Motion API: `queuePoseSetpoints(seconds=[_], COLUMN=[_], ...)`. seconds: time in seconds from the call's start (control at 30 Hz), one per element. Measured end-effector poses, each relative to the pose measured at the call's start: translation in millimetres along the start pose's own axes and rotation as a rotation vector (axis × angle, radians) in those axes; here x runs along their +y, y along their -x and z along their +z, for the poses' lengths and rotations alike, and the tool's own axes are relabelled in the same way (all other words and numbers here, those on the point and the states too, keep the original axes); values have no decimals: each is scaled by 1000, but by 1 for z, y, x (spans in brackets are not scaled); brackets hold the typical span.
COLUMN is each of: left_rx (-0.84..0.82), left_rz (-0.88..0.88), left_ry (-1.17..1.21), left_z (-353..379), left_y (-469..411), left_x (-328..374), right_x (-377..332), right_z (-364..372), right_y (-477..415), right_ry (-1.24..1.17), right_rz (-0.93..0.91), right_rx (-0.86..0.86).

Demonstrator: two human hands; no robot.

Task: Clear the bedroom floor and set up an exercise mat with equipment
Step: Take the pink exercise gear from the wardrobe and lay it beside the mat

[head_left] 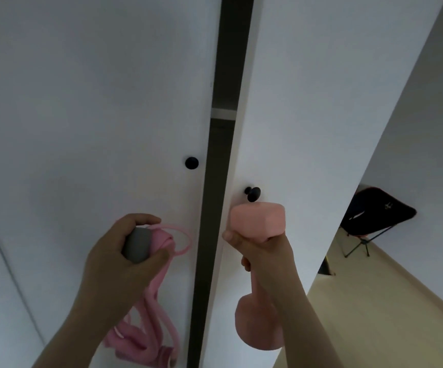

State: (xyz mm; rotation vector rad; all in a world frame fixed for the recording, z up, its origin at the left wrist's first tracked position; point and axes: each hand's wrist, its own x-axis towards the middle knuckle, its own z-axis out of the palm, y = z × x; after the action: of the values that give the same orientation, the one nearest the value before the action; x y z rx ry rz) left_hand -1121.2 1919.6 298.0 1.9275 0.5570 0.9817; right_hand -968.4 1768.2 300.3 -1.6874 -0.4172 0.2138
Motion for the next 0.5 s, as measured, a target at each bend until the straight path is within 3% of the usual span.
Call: queuePoseSetpoints(seconds=[0.5], left_rx=[164], left_rz=[-55], left_ry=[-100], left_z=[50], left_y=[-26], left_x=[4], right_x=[13], right_z=[10], right_y=[-84], right_ry=[-46], right_rz=[-37], right_rx=[-271])
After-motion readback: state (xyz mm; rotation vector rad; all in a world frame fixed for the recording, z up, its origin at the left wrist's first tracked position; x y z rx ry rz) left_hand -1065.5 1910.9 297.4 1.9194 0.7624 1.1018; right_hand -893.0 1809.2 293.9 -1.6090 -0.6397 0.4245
